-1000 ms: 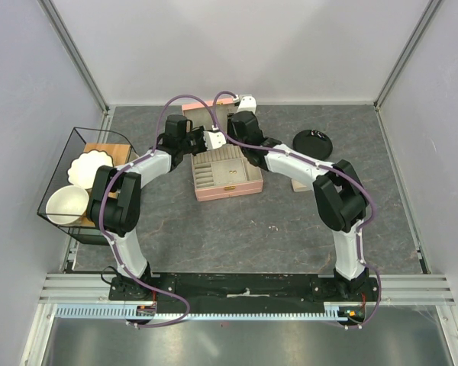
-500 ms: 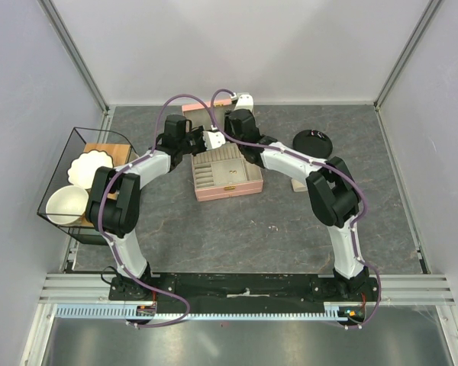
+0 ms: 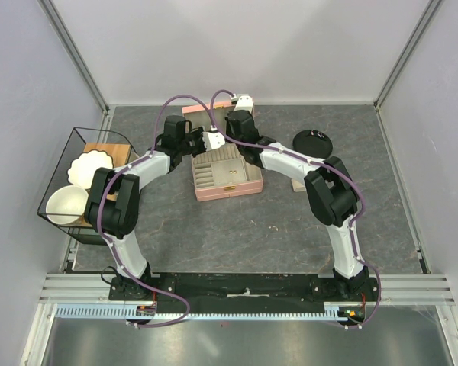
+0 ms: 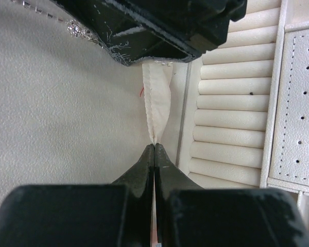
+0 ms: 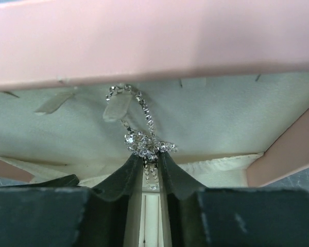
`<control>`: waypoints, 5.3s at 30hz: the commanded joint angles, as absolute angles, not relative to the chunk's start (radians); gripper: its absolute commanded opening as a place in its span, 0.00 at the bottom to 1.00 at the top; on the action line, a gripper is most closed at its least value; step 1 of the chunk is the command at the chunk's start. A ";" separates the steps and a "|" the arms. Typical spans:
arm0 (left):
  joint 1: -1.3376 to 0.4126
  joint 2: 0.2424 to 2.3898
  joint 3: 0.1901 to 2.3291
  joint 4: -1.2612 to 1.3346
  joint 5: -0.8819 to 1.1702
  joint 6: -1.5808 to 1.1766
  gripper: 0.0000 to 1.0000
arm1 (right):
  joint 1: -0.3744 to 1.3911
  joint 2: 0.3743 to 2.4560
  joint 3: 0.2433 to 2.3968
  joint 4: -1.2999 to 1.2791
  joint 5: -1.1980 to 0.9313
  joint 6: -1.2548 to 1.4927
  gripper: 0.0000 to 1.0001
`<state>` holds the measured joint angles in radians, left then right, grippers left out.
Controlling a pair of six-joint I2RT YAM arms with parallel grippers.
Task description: Organize the mixed jewelry
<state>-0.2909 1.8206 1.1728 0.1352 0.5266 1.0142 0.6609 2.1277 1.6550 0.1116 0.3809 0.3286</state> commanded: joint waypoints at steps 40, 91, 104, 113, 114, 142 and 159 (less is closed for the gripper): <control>-0.311 1.828 1.258 0.087 0.638 0.969 0.02 | 0.652 2.077 1.692 0.221 0.262 0.471 0.00; -0.310 1.822 1.307 0.041 0.638 0.922 0.02 | 0.641 2.014 1.474 0.318 0.402 0.416 0.27; -0.310 1.835 1.325 0.023 0.629 0.920 0.01 | 0.641 1.988 1.494 0.287 0.377 0.408 0.45; -0.311 1.848 1.351 0.017 0.621 0.902 0.03 | 0.641 1.947 1.517 0.236 0.344 0.400 0.48; -0.310 1.848 1.351 0.017 0.618 0.900 0.03 | 0.643 1.942 1.519 0.226 0.341 0.400 0.48; -0.310 1.767 1.335 0.018 0.566 0.838 0.37 | 0.649 1.852 1.488 0.075 0.380 0.387 0.50; -0.310 1.467 1.157 -0.081 0.534 0.514 0.72 | 0.695 1.652 1.408 -0.313 0.419 0.365 0.50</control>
<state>-0.3092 1.5612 1.1984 -0.0170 0.5285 0.6655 0.6834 1.7363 1.4372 -0.1726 0.4179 0.3840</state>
